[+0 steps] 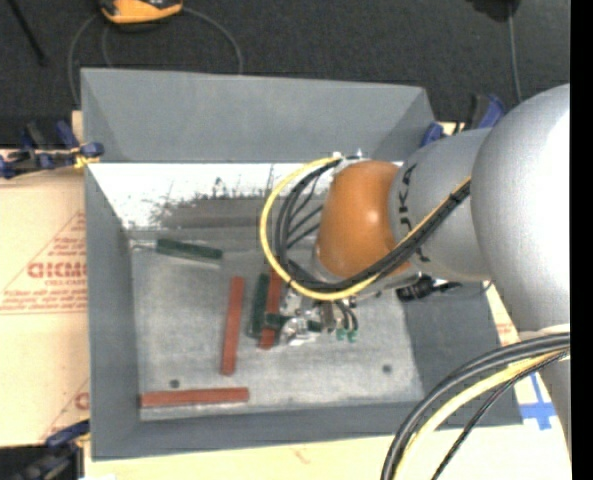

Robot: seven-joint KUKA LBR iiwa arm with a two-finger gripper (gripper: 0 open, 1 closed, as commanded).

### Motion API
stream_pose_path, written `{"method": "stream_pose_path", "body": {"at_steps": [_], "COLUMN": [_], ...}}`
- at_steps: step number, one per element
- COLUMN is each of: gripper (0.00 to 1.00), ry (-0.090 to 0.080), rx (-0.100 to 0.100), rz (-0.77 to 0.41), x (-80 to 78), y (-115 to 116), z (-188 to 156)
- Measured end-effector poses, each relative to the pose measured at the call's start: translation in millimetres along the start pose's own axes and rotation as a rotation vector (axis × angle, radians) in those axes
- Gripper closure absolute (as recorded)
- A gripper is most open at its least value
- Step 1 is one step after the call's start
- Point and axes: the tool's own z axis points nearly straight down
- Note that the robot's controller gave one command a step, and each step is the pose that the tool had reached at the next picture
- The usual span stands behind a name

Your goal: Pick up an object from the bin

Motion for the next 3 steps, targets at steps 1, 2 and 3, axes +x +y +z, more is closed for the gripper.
{"method": "stream_pose_path", "body": {"at_steps": [1, 2, 3], "gripper": [1.0, 1.0, 1.0], "ry": [0.0, 0.009, -0.01], "rx": [0.0, -0.001, -0.004], "rz": [-0.001, -0.005, 0.006], "x": [0.0, 3.9, 23.4], "y": [0, -2, -46], "z": [0, -33, -31]}}
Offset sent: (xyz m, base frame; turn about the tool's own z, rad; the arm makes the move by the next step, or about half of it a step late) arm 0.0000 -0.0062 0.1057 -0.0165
